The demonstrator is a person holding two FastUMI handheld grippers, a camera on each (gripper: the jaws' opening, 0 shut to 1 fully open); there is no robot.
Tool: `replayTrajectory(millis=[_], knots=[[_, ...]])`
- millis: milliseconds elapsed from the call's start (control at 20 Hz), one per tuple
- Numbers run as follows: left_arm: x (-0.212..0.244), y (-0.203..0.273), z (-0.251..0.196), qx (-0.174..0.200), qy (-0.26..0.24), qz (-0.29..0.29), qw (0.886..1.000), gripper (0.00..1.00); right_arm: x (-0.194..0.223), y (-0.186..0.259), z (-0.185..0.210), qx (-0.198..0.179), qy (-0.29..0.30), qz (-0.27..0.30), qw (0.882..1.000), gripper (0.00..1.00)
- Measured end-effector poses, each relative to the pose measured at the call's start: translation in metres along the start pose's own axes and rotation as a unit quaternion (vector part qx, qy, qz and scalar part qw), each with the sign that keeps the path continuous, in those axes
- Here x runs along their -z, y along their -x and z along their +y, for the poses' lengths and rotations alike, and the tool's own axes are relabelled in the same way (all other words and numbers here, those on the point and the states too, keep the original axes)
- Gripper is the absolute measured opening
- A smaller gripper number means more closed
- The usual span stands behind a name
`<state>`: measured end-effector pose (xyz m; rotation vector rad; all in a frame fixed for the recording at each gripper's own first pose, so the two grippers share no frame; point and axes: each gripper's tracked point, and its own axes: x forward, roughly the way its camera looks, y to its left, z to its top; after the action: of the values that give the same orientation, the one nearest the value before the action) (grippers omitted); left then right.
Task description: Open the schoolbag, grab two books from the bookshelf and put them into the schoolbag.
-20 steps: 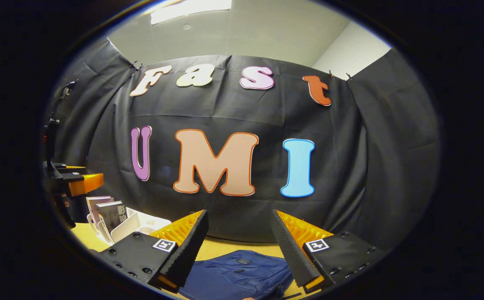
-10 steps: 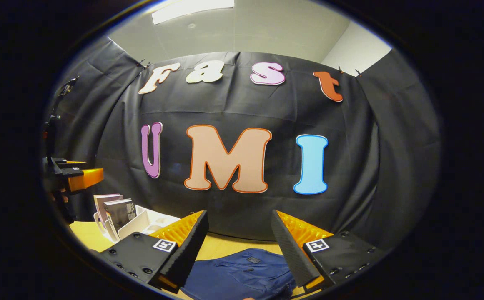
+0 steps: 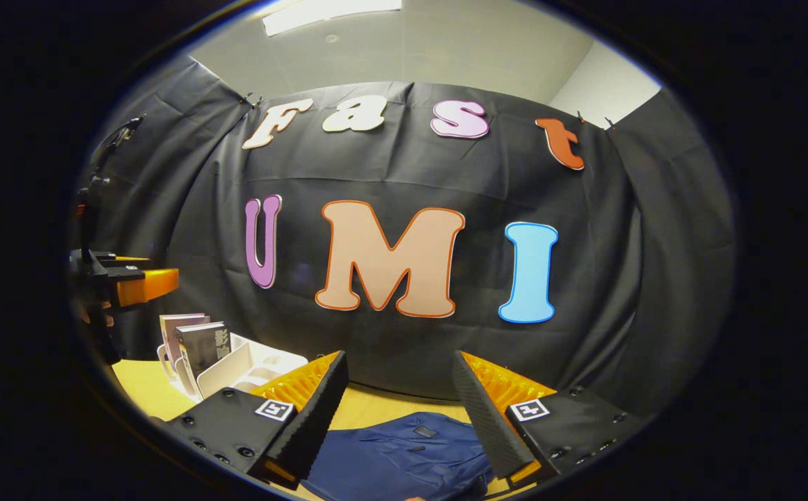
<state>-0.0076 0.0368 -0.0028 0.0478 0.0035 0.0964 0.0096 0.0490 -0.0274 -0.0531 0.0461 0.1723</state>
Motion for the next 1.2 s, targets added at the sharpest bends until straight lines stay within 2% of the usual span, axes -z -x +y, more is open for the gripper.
replayTrajectory(millis=[200, 350, 450, 750, 800, 900, 1000, 1050, 1100, 1200], knots=[[0.002, -0.002, 0.002, -0.004, -0.001, 0.001, 1.0, 0.94, 0.024, 0.0, 0.021, -0.05, 0.05, 0.027, 0.997, 0.98], [0.002, -0.001, 0.005, -0.009, -0.004, 0.0, 1.0, 0.94, 0.047, 0.008, 0.04, -0.094, 0.092, 0.046, 0.99, 0.97], [0.003, -0.001, 0.01, -0.015, -0.007, 0.0, 1.0, 0.94, 0.064, 0.013, 0.055, -0.126, 0.108, 0.064, 0.984, 1.0], [0.007, 0.004, 0.028, -0.037, -0.009, 0.005, 0.999, 0.95, 0.123, 0.031, 0.085, -0.198, 0.163, 0.119, 0.959, 0.98], [0.008, 0.005, 0.031, -0.041, -0.009, 0.007, 0.999, 0.94, 0.132, 0.034, 0.089, -0.207, 0.173, 0.128, 0.954, 0.93], [0.01, 0.008, 0.039, -0.05, -0.009, 0.01, 0.999, 0.94, 0.153, 0.04, 0.097, -0.222, 0.192, 0.146, 0.945, 1.0], [0.013, 0.014, 0.049, -0.06, -0.012, 0.013, 0.998, 0.95, 0.174, 0.044, 0.1, -0.234, 0.207, 0.162, 0.936, 1.0], [0.014, 0.014, 0.053, -0.065, -0.014, 0.014, 0.998, 0.95, 0.183, 0.046, 0.106, -0.241, 0.213, 0.17, 0.931, 0.93], [0.013, 0.015, 0.058, -0.07, -0.017, 0.014, 0.997, 0.94, 0.191, 0.048, 0.11, -0.248, 0.219, 0.176, 0.927, 0.98], [0.014, 0.019, 0.067, -0.079, -0.023, 0.016, 0.996, 0.94, 0.206, 0.052, 0.113, -0.259, 0.233, 0.19, 0.918, 0.98]])
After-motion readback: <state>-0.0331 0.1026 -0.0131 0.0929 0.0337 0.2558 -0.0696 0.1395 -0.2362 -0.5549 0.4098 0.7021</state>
